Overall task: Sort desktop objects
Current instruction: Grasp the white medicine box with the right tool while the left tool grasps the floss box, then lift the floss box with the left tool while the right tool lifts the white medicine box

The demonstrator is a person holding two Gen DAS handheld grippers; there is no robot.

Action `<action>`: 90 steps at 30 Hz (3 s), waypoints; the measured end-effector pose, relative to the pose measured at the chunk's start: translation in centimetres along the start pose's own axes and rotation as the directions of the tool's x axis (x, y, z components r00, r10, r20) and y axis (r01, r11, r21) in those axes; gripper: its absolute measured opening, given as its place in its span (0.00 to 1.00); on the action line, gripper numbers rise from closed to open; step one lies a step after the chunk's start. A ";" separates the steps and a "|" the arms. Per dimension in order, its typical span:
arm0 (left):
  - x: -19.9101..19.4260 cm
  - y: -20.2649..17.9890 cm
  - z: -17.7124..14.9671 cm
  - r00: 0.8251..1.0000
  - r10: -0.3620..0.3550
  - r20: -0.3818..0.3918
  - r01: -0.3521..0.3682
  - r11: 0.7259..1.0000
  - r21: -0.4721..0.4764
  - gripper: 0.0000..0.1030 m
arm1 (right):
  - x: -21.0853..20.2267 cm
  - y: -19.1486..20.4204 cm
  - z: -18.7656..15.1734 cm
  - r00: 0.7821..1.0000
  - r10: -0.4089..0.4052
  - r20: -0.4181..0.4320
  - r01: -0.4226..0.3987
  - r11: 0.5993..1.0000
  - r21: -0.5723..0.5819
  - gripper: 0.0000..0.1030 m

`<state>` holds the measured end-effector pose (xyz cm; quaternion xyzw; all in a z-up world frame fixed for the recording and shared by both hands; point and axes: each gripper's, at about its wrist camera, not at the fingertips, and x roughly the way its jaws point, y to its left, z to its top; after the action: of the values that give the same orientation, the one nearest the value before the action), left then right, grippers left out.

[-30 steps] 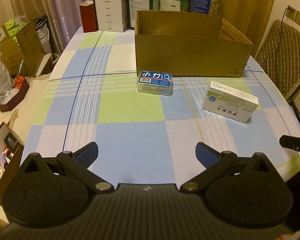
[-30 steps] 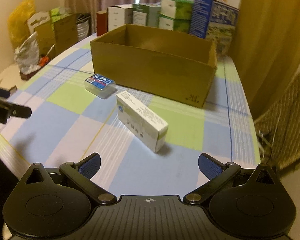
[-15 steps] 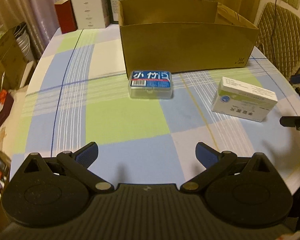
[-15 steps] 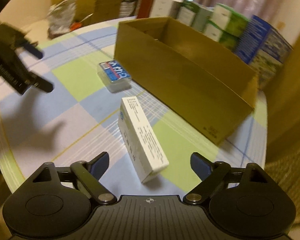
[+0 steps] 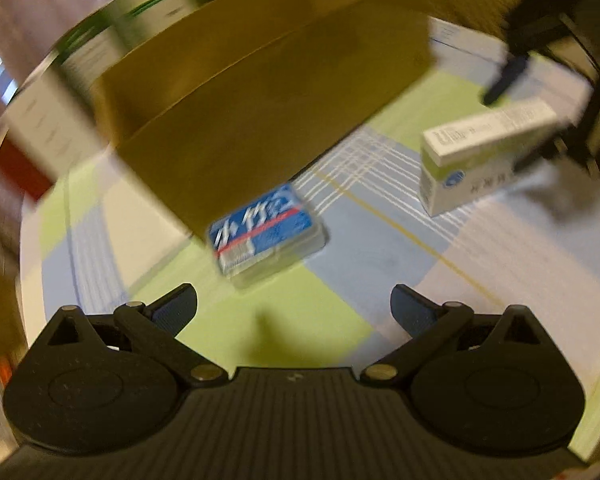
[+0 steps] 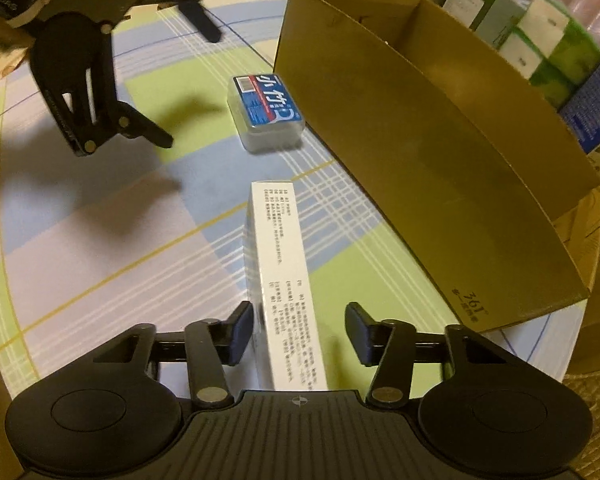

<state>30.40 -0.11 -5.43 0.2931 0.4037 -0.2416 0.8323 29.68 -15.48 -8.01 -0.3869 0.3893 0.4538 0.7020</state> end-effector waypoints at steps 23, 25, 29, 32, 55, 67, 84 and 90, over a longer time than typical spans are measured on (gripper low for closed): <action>5.9 3.1 1.4 0.993 -0.115 -0.014 0.116 0.987 0.109 0.89 | 1.4 -2.8 -0.2 0.999 -0.014 -0.029 0.018 0.989 0.147 0.21; 5.9 3.8 1.2 0.994 -0.111 -0.014 0.111 0.994 0.003 0.89 | 1.3 -2.9 -0.1 0.999 -0.025 -0.024 0.028 0.987 0.158 0.21; 5.4 4.3 1.0 0.997 -0.069 0.029 0.074 0.972 -0.222 0.92 | 1.2 -3.1 0.1 0.999 -0.036 -0.025 0.040 0.982 0.185 0.21; 5.8 4.5 1.1 0.998 -0.046 0.036 0.056 0.927 -0.372 0.94 | 1.1 -3.1 0.1 0.999 -0.042 -0.028 0.047 0.977 0.206 0.21; 3.7 -0.3 -0.5 0.998 0.030 -0.052 -0.054 0.832 -0.552 0.81 | -2.2 -0.9 -3.6 0.999 -0.034 -0.011 0.035 0.893 0.449 0.21; -3.8 -6.3 -2.7 0.998 0.049 -0.040 -0.064 0.806 -0.588 0.81 | -4.7 2.5 -5.8 0.999 -0.050 -0.003 0.042 0.820 0.571 0.21; -5.2 -9.6 -4.1 0.997 0.047 -0.058 -0.073 0.802 -0.594 0.81 | -1.8 3.5 -5.3 0.997 -0.054 -0.064 0.080 0.835 0.545 0.22; -5.1 -9.9 -4.1 0.997 0.047 -0.065 -0.076 0.805 -0.588 0.81 | -3.2 4.0 -5.2 0.996 -0.085 -0.035 0.091 0.832 0.547 0.21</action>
<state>19.06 -3.53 -6.29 0.0390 0.4685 -0.0703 0.8798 24.04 -20.04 -7.92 -0.1895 0.4878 0.2890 0.8016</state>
